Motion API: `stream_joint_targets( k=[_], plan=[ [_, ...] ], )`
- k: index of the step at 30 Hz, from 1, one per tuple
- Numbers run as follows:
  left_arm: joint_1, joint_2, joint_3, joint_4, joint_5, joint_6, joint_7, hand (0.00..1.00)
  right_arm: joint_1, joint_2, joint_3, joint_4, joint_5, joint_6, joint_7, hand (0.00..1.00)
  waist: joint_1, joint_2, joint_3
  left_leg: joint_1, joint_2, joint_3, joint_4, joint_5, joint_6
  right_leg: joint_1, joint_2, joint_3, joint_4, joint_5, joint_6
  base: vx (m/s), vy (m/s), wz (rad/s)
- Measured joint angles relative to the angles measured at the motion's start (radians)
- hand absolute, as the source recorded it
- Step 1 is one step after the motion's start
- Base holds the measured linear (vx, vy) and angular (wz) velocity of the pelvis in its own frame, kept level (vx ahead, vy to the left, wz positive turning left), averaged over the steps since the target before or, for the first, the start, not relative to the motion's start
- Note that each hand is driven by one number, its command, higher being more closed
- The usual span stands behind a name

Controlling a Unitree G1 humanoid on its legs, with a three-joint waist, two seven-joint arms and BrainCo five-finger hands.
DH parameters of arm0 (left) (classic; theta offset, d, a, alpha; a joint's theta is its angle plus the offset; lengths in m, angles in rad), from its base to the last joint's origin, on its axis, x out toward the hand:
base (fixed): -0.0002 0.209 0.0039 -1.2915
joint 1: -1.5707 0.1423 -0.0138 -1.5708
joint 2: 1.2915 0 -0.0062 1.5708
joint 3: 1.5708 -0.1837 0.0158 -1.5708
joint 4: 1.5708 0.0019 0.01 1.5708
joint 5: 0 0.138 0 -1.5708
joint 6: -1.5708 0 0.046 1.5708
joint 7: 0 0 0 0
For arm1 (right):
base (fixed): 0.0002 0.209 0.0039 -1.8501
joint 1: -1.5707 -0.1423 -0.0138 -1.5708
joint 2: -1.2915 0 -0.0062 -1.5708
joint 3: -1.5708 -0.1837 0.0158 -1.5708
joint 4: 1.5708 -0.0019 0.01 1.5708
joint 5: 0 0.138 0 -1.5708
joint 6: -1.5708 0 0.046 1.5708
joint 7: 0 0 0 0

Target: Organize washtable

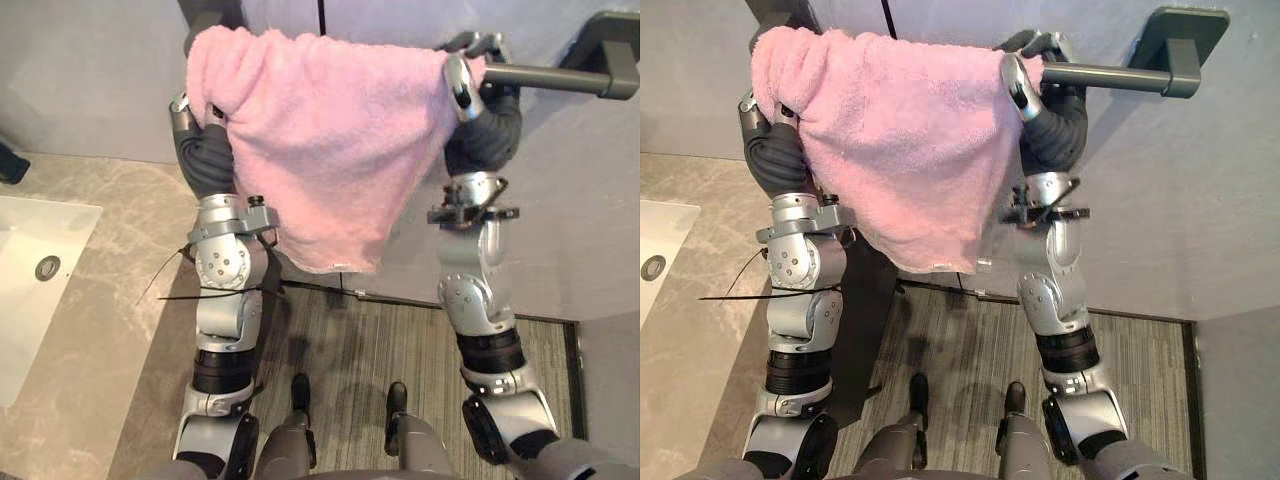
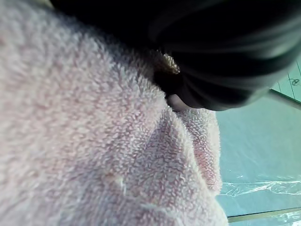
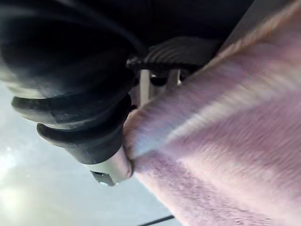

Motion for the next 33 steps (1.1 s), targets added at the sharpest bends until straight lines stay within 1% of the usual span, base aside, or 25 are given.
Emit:
stream_joint_targets(
  k=[4,6,9,11,12,13,16,18,22,23,25,27,29,31,33],
  plan=[
    [0.030,-0.007,-0.001,-0.002,0.001,0.000,-0.001,1.00,0.048,-0.001,-0.020,0.009,0.001,0.004,0.012,0.00,-0.001,-0.003,-0.001,0.028,0.009,0.013,-0.001,-0.010,0.003,0.030,0.009,0.005,-0.017,0.000,0.000,0.01,-0.013,-0.09],
    [0.040,-0.007,0.000,-0.004,0.001,-0.002,-0.002,1.00,0.068,0.005,-0.022,0.008,0.005,0.004,0.023,0.00,0.001,-0.015,-0.008,0.030,0.014,0.023,0.006,-0.020,0.001,0.030,0.016,0.014,-0.020,0.000,0.000,0.03,-0.017,-0.13],
    [0.055,-0.009,-0.002,-0.004,0.002,-0.009,-0.009,1.00,0.109,0.022,-0.022,0.005,0.044,0.003,0.074,0.00,-0.001,-0.024,-0.014,0.039,0.014,0.030,0.007,-0.028,0.000,0.042,0.019,0.018,-0.031,0.000,0.000,0.06,-0.005,-0.08],
    [0.071,-0.013,-0.004,-0.004,0.002,-0.011,-0.025,1.00,0.151,0.024,-0.020,0.027,0.054,0.018,0.103,0.00,-0.001,-0.024,-0.014,0.054,0.014,0.035,0.007,-0.031,0.003,0.059,0.019,0.018,-0.036,-0.001,0.000,0.09,0.005,-0.02],
    [0.077,-0.021,-0.004,-0.004,0.003,-0.018,-0.027,1.00,0.225,0.020,0.001,0.053,0.058,0.035,0.149,0.00,0.001,-0.024,-0.014,0.060,0.014,0.040,0.007,-0.032,0.004,0.065,0.017,0.018,-0.037,-0.001,0.001,0.08,0.006,0.02],
    [0.077,-0.021,-0.001,-0.006,0.003,-0.023,-0.029,1.00,0.308,0.019,0.029,0.086,0.073,0.059,0.178,0.00,0.001,-0.024,-0.014,0.059,0.013,0.043,0.007,-0.032,0.004,0.065,0.017,0.016,-0.038,-0.001,0.001,0.08,0.005,0.02],
    [0.077,-0.021,0.009,-0.005,0.005,-0.023,-0.040,1.00,0.426,0.027,0.089,0.145,0.077,0.112,0.204,0.00,-0.003,-0.024,-0.014,0.059,0.012,0.047,0.005,-0.032,0.004,0.068,0.017,0.019,-0.050,-0.001,0.001,0.04,-0.008,-0.04],
    [0.078,-0.026,0.013,-0.003,0.011,-0.023,-0.045,1.00,0.449,0.027,0.119,0.145,0.079,0.114,0.241,0.00,-0.008,-0.024,-0.014,0.064,0.013,0.047,0.005,-0.032,0.004,0.074,0.018,0.019,-0.051,-0.001,0.001,0.00,0.000,0.00],
    [0.109,-0.029,0.017,0.000,0.033,-0.023,-0.046,1.00,0.465,0.027,0.151,0.145,0.079,0.112,0.297,0.00,-0.008,-0.024,-0.019,0.092,0.012,0.046,0.003,-0.036,0.002,0.103,0.020,0.019,-0.057,-0.001,0.001,-0.04,-0.006,0.00],
    [0.110,-0.028,0.019,0.000,0.042,-0.023,-0.046,1.00,0.492,0.027,0.178,0.145,0.078,0.118,0.328,0.00,-0.011,-0.023,-0.024,0.092,0.012,0.047,0.002,-0.039,0.004,0.103,0.021,0.019,-0.061,0.000,0.003,-0.04,0.004,-0.04],
    [0.113,-0.028,0.028,0.012,0.044,-0.023,-0.046,1.00,0.520,0.026,0.201,0.146,0.078,0.132,0.344,0.00,-0.017,-0.022,-0.036,0.092,0.011,0.049,0.000,-0.039,0.004,0.103,0.021,0.019,-0.068,0.004,0.006,-0.02,0.001,-0.02],
    [0.117,-0.028,0.045,0.023,0.049,-0.023,-0.047,1.00,0.549,0.026,0.234,0.149,0.078,0.148,0.368,0.00,-0.030,-0.019,-0.041,0.094,0.010,0.049,-0.001,-0.038,0.004,0.104,0.020,0.021,-0.071,0.007,0.008,-0.01,0.000,-0.04],
    [0.117,-0.028,0.046,0.026,0.052,-0.023,-0.048,1.00,0.559,0.027,0.236,0.164,0.078,0.150,0.371,0.00,-0.030,-0.019,-0.043,0.094,0.008,0.049,-0.002,-0.038,0.004,0.105,0.021,0.021,-0.073,0.008,0.008,0.01,0.001,-0.02],
    [0.129,-0.029,0.046,0.034,0.056,-0.023,-0.048,1.00,0.570,0.025,0.236,0.209,0.074,0.155,0.370,0.00,-0.029,-0.016,-0.066,0.095,0.009,0.048,-0.010,-0.037,0.005,0.108,0.025,0.021,-0.085,0.013,0.009,0.03,-0.004,0.00],
    [0.143,-0.030,0.047,0.048,0.060,-0.023,-0.048,1.00,0.574,0.024,0.236,0.235,0.071,0.157,0.369,0.00,-0.029,-0.010,-0.075,0.113,0.008,0.046,-0.017,-0.037,0.005,0.129,0.025,0.021,-0.097,0.013,0.010,0.07,-0.003,0.01]
  ],
)
